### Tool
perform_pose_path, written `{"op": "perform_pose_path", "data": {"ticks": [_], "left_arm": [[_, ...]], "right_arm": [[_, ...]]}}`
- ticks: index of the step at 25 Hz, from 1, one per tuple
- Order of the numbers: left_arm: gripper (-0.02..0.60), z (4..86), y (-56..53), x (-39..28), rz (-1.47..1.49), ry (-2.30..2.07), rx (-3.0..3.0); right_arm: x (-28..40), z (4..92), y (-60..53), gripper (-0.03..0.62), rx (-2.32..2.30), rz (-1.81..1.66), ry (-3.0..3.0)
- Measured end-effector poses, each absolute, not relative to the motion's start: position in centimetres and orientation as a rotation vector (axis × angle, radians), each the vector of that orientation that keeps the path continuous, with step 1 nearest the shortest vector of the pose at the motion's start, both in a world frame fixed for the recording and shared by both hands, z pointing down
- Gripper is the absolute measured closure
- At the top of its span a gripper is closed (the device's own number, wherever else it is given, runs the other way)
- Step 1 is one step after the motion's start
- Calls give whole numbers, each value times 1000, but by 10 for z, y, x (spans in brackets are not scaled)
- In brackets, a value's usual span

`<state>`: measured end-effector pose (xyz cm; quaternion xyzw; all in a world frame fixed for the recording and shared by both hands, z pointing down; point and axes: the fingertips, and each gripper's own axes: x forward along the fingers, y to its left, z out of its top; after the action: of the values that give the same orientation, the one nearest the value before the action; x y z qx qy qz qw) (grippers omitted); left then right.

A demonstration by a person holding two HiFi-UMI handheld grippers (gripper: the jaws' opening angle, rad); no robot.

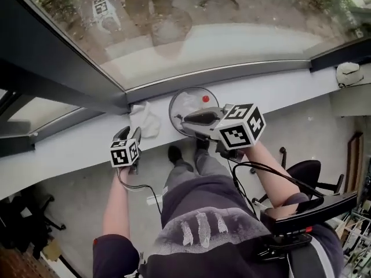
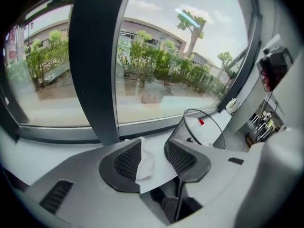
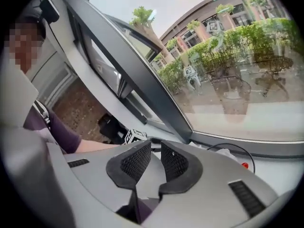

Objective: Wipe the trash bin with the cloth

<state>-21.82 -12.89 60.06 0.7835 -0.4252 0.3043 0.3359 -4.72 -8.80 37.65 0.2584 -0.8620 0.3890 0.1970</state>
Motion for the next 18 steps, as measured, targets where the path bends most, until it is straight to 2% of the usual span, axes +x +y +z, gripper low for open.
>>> {"op": "perform_pose_path", "data": {"ticks": [3,4,5,10,18], "left_arm": [[413,534,-130,-202,574,-1084,2114],[462,505,-127,-187,483,-1056,2152],[580,474,-124,-171,394,-1024,2200],[584,341,-123,-89,172,-809,2514],[584,277,-88,-23,110,-715,2649]], "right_arm": [[-40,345,-96,530,762,1170,-2545],[-31,333,-97,532,786,1183,-2583],[-21,321,-98,570,821,1179,-2616],[21,265,-101,592,961,1108,-2775],[42,216,-75,592,868,1009,-2965]]}}
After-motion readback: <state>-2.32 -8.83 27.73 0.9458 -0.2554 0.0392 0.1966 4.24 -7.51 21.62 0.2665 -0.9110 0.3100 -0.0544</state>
